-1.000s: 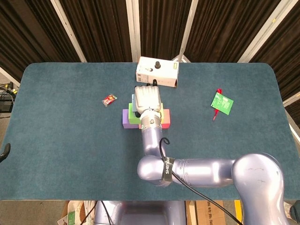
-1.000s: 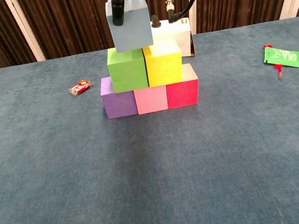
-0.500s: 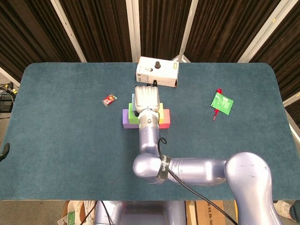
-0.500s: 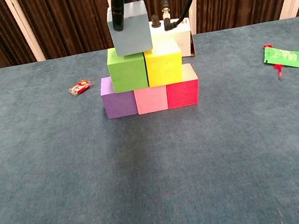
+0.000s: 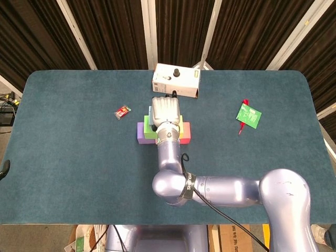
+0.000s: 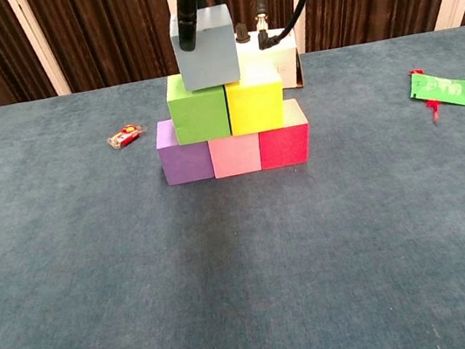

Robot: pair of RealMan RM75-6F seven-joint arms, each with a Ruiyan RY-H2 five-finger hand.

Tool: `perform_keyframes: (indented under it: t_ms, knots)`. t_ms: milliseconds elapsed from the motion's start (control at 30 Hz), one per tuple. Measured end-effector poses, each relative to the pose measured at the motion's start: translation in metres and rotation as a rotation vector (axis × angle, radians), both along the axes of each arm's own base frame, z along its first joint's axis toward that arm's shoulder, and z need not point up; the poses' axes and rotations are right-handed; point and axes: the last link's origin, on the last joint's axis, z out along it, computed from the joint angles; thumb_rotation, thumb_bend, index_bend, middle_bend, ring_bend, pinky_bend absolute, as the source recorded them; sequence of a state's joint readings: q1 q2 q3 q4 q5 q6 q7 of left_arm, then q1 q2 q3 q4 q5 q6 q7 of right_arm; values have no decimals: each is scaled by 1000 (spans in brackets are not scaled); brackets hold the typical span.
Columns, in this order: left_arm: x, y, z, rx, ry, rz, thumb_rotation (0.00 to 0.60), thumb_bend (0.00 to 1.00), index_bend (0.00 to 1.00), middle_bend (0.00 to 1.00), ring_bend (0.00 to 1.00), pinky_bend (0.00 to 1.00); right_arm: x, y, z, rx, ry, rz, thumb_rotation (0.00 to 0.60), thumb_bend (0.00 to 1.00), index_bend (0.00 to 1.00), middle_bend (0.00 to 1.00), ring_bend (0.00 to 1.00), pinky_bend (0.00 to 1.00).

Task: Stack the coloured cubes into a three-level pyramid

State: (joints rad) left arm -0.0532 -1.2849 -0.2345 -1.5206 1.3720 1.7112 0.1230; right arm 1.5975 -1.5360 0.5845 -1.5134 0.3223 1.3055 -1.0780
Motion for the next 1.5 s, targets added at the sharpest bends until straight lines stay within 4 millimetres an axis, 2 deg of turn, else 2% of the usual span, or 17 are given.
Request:
perform_keyframes:
  t_ms: [667, 1500]
  knots:
    - [0, -1, 0, 8, 6, 1, 600, 339, 103, 21, 0, 0, -7, -3, 8, 1, -4, -4, 600, 254, 417, 416, 204, 0]
    - [2, -1, -2, 9, 12, 4, 600, 339, 103, 21, 0, 0, -16, -1, 6, 20, -11, -3, 600, 254, 417, 410, 204, 0]
